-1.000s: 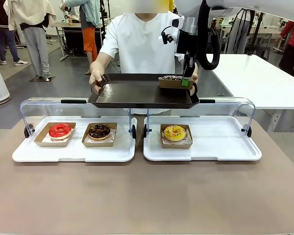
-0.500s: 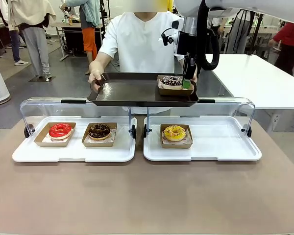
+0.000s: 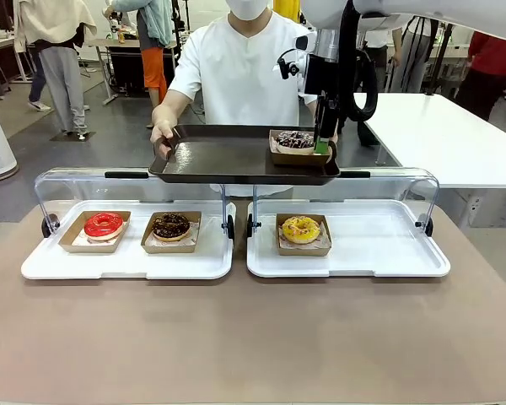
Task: Provide the desired donut to the person.
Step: Place the picked Paper togo box onto the Handle tray extended by the person.
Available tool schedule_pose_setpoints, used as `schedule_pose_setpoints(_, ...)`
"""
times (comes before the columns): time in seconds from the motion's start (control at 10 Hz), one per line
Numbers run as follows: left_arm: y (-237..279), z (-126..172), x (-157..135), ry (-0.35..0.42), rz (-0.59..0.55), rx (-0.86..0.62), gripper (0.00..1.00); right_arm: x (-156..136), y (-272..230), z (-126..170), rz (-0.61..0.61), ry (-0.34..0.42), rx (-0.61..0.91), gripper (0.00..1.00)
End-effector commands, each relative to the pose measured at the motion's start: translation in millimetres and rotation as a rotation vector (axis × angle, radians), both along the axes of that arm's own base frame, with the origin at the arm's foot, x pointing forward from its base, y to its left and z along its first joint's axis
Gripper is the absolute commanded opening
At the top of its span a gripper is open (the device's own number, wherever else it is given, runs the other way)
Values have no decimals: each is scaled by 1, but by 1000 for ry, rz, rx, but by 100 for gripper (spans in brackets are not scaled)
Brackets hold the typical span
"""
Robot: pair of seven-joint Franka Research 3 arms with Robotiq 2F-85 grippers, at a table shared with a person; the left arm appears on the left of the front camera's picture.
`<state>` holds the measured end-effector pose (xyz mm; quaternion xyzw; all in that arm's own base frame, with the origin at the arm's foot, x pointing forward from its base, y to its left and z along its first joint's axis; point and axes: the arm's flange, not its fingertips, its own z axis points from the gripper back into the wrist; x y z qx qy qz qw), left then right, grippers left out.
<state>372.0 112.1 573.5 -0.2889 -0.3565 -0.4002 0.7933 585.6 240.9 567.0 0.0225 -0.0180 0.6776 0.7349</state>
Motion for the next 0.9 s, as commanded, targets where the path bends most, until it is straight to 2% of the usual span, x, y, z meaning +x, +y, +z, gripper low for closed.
schedule_pose_setpoints(0.0,-1,1,1,-2,1,-2,100,5,0,5,26,10,-11,100)
schedule_pose_setpoints(0.3,-1,1,1,-2,1,-2,100,-3,-3,8,47,6,-14,100)
schedule_pose_setpoints(0.8,-1,1,1,-2,1,-2,100,-58,-14,26,90,-21,-62,100)
